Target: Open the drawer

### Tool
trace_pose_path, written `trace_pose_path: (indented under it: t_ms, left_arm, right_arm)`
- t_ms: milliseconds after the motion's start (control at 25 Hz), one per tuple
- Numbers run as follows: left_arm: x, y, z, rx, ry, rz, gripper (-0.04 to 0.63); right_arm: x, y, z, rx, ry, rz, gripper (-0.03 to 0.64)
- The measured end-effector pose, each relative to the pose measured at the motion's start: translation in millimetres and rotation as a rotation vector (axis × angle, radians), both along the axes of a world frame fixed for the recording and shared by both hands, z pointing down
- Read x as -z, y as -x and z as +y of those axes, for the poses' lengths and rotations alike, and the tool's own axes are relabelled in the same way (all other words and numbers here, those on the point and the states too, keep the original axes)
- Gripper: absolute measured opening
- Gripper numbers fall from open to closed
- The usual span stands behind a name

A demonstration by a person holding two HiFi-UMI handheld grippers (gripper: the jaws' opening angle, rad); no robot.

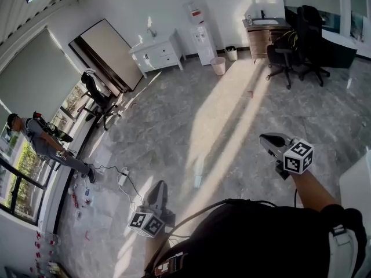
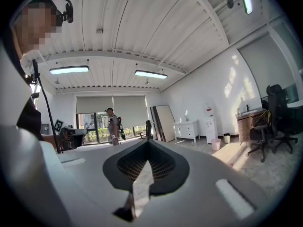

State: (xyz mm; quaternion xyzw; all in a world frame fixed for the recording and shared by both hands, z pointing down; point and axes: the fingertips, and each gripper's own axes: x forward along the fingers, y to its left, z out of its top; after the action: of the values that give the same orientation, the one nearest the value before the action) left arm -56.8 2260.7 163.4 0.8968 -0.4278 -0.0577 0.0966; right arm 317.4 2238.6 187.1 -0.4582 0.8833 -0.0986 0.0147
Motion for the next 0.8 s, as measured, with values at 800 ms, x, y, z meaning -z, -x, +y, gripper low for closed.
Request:
trace_pose_path:
  t_ms: [800]
  left_arm:
    - [0,103,-167,-0.124,-0.014,0.036,0.0]
  right_arm:
    - [13,106,-116,-0.109,-0.013,0.07,-0.002]
